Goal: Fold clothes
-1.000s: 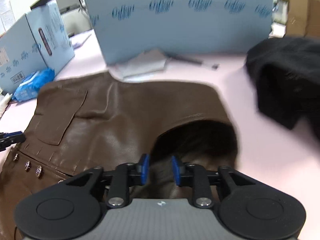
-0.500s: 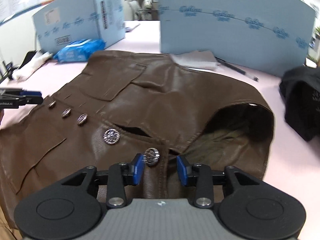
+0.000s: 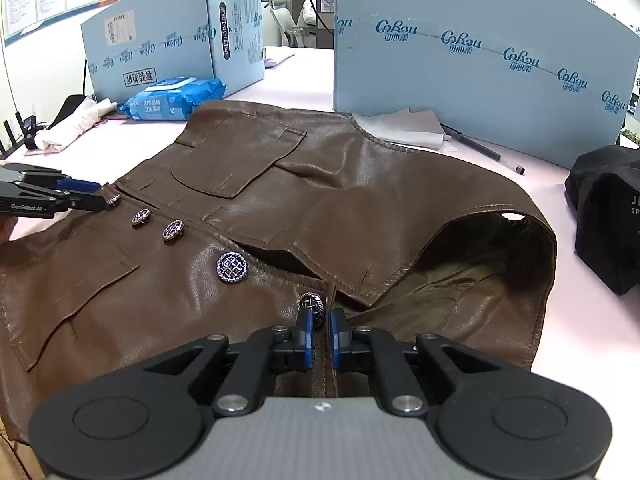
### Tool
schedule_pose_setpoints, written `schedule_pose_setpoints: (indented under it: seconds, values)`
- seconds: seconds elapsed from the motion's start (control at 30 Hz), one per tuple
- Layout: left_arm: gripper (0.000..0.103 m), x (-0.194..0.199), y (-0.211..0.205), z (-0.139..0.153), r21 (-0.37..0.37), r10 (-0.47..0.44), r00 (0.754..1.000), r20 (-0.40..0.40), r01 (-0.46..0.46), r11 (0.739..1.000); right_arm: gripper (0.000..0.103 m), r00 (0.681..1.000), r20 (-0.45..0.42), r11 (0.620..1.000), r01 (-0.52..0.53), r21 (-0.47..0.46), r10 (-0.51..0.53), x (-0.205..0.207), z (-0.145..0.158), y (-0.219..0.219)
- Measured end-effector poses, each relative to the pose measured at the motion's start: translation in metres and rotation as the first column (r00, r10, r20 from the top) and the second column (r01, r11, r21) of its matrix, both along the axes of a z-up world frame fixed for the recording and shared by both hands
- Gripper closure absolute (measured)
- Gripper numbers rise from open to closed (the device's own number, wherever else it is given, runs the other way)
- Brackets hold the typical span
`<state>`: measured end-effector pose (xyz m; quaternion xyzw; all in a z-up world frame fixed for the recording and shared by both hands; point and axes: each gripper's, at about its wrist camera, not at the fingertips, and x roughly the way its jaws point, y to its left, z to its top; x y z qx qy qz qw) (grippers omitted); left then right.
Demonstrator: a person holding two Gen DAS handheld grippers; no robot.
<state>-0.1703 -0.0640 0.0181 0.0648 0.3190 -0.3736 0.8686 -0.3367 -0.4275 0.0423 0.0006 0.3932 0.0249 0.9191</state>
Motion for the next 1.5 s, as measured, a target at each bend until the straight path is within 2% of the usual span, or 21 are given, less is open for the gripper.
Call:
schedule_pose_setpoints:
  seconds: [0.1, 0.13, 0.27, 0.37, 0.9, 1.1, 1.17, 1.23, 1.33, 1.37, 1.4, 1.43, 1.47, 1.5]
  values:
    - [0.089, -0.003, 0.003, -0.001, 0.000, 0.006, 1.000, 0.022, -0.006, 1.000, 0.094, 1.000, 0.010, 1.000, 0.003, 0.010, -0.003, -0.001, 0.000, -0.001]
    - [0.092, -0.007, 0.001, -0.002, 0.018, -0.002, 0.999, 0.054, 0.001, 1.000, 0.095, 1.000, 0.013, 1.000, 0.004, 0.012, -0.004, -0.001, 0.000, -0.001]
    - [0.099, -0.025, -0.006, 0.000, 0.084, -0.029, 0.983, 0.181, 0.014, 0.996, 0.097, 0.999, 0.031, 1.000, 0.011, 0.025, -0.012, -0.004, 0.001, -0.002]
    - [0.100, -0.033, -0.007, 0.003, 0.097, -0.056, 0.973, 0.224, 0.035, 0.995, 0.098, 0.999, 0.047, 0.999, 0.016, 0.039, -0.018, -0.007, 0.004, -0.004]
    - [0.102, -0.038, 0.001, 0.015, 0.011, -0.050, 0.974, 0.220, 0.048, 0.999, 0.098, 0.984, 0.175, 0.986, 0.006, 0.164, -0.035, -0.029, 0.027, -0.013]
    - [0.102, -0.023, -0.009, 0.023, -0.028, -0.016, 0.975, 0.223, 0.023, 0.999, 0.098, 0.974, 0.213, 0.983, 0.042, 0.181, -0.081, -0.022, 0.036, -0.024]
    - [0.102, -0.014, -0.016, 0.024, -0.021, -0.004, 0.974, 0.227, 0.009, 1.000, 0.098, 0.972, 0.211, 0.978, 0.064, 0.198, -0.106, -0.011, 0.036, -0.032]
    - [0.101, 0.000, -0.027, 0.019, 0.023, 0.018, 0.978, 0.207, -0.023, 0.999, 0.098, 0.975, 0.182, 0.979, 0.091, 0.181, -0.124, 0.003, 0.030, -0.038]
    - [0.097, 0.016, -0.042, 0.003, 0.160, 0.051, 0.982, 0.182, -0.081, 0.984, 0.086, 0.980, 0.131, 0.985, 0.138, 0.106, -0.152, 0.018, 0.019, -0.038]
    - [0.095, 0.015, -0.045, 0.002, 0.191, 0.067, 0.975, 0.212, -0.108, 0.976, 0.075, 0.980, 0.104, 0.985, 0.163, 0.061, -0.168, 0.024, 0.014, -0.036]
    - [0.093, 0.011, -0.046, 0.005, 0.212, 0.081, 0.964, 0.254, -0.137, 0.968, 0.069, 0.978, 0.096, 0.983, 0.181, 0.034, -0.183, 0.025, 0.012, -0.035]
    - [0.085, 0.007, -0.047, 0.008, 0.231, 0.094, 0.950, 0.296, -0.166, 0.959, 0.058, 0.973, 0.109, 0.979, 0.202, 0.019, -0.203, 0.023, 0.012, -0.036]
    - [0.070, 0.004, -0.048, 0.011, 0.248, 0.105, 0.935, 0.338, -0.196, 0.949, 0.053, 0.962, 0.149, 0.973, 0.228, 0.036, -0.231, 0.015, 0.017, -0.041]
    - [0.059, 0.000, -0.049, 0.014, 0.264, 0.115, 0.918, 0.380, -0.227, 0.938, 0.053, 0.953, 0.173, 0.968, 0.243, 0.061, -0.250, 0.009, 0.021, -0.046]
